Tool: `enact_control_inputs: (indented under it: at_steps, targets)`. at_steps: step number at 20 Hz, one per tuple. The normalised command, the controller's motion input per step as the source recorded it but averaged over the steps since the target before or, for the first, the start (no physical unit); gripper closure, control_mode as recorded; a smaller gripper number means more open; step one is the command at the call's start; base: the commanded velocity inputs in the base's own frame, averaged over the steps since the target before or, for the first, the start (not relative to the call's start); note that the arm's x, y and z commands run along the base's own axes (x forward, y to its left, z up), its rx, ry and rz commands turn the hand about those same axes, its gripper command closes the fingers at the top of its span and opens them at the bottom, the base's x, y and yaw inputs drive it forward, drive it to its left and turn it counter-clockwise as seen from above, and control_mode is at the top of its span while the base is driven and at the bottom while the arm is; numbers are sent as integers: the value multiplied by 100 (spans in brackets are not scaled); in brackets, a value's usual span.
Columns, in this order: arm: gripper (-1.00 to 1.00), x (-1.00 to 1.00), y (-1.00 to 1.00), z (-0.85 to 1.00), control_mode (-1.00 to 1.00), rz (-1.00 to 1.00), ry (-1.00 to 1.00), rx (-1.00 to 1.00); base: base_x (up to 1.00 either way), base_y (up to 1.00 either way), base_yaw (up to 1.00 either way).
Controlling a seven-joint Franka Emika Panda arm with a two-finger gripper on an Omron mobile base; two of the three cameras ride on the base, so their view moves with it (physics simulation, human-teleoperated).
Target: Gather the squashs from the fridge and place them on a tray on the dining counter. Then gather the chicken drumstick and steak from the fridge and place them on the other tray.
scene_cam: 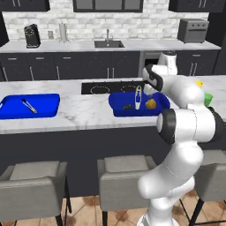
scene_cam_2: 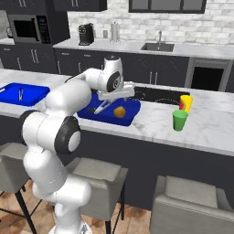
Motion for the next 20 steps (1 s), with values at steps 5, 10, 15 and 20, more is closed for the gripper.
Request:
enact_control_inputs:
  at_steps: [5, 10, 15, 20]
  targets:
    - [-100, -93, 4, 19, -100, -8, 0, 0, 0, 0, 0]
    - [-100, -98, 15, 4, -100, -12, 0, 2, 0, 0, 0]
    - [-100, -99, 24, 0, -100, -16, 0, 4, 0, 0, 0]
    - [-100, -95, 32, 0, -100, -17, -1, 3, 0, 0, 0]
